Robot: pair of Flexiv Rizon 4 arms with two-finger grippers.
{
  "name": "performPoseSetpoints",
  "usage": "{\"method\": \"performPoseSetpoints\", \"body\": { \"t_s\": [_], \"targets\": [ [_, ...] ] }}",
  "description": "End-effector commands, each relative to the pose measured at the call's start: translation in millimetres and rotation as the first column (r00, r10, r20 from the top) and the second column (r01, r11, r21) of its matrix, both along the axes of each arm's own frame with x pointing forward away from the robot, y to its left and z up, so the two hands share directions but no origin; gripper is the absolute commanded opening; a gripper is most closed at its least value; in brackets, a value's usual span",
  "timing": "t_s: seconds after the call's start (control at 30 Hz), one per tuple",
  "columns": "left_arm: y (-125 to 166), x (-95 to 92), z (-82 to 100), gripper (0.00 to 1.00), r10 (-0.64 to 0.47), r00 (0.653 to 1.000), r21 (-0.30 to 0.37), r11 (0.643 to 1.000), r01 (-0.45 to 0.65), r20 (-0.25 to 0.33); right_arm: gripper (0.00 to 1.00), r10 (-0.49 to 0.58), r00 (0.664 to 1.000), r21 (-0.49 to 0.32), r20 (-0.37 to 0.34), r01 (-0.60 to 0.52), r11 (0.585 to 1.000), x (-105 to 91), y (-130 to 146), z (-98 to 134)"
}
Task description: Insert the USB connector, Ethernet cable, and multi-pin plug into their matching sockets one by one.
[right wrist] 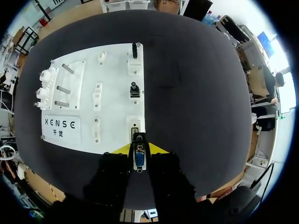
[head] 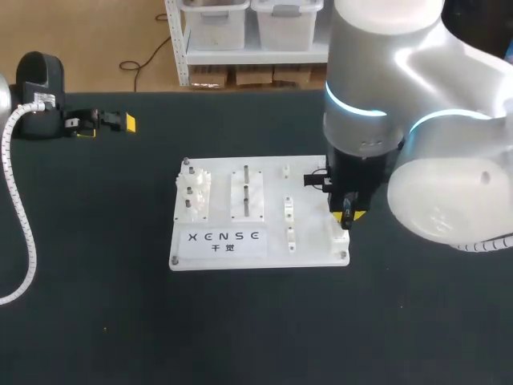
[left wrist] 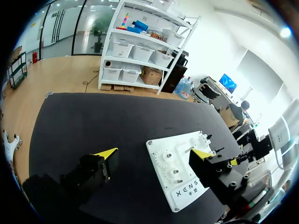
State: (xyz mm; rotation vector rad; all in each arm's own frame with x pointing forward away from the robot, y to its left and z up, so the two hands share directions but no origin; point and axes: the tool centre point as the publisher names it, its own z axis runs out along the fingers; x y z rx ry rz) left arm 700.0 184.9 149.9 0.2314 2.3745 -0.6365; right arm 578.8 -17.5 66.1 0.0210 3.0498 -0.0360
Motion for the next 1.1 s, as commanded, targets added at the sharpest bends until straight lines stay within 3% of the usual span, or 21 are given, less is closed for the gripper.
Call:
{"method": "performPoseSetpoints", "body": {
  "t_s": [0.03,1.1],
  "targets": [
    [0.0,0.0,0.0,1.0,0.0,1.0,0.0,1.0,0.0,0.0,0.0,0.0,1.0,0.0,0.0,0.0,1.0,1.3,0.2,-1.8],
    [0.0,0.0,0.0,1.0,0.0,1.0,0.0,1.0,0.0,0.0,0.0,-0.005,1.0,-0.003,-0.01,0.005,1.0,7.9,4.3,-7.6]
  ]
}}
